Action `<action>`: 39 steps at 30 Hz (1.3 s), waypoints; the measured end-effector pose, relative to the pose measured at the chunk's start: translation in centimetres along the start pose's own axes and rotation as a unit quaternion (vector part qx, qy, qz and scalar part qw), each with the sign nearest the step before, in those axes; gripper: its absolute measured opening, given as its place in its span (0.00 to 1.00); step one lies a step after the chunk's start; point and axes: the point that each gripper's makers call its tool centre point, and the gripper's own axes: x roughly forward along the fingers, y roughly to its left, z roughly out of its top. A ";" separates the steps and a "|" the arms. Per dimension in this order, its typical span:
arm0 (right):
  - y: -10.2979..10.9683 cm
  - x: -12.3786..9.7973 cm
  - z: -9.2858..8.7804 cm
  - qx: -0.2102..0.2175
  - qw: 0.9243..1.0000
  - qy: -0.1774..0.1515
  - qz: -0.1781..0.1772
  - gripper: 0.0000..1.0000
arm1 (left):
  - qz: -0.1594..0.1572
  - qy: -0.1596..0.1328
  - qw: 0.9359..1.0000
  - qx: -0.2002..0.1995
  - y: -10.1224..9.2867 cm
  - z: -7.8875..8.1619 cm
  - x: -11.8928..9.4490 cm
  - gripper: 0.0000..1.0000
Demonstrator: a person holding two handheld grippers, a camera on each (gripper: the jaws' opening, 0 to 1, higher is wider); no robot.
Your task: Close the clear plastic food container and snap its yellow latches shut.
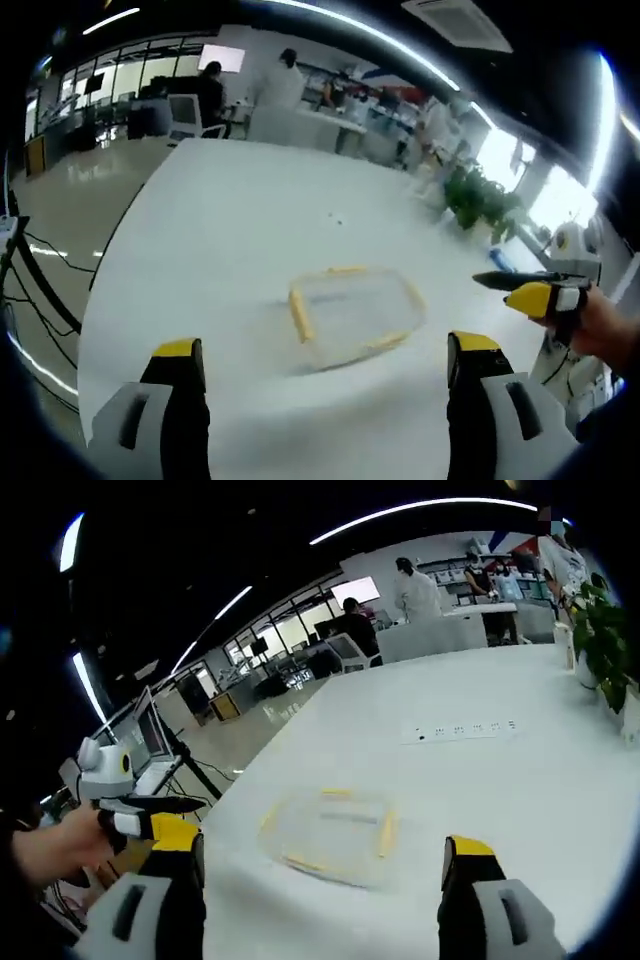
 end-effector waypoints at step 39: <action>-3.1 -13.6 -12.5 -0.031 0.995 0.045 -0.078 0.96 | -0.002 0.020 0.999 0.041 -0.4 -9.9 -11.1 0.99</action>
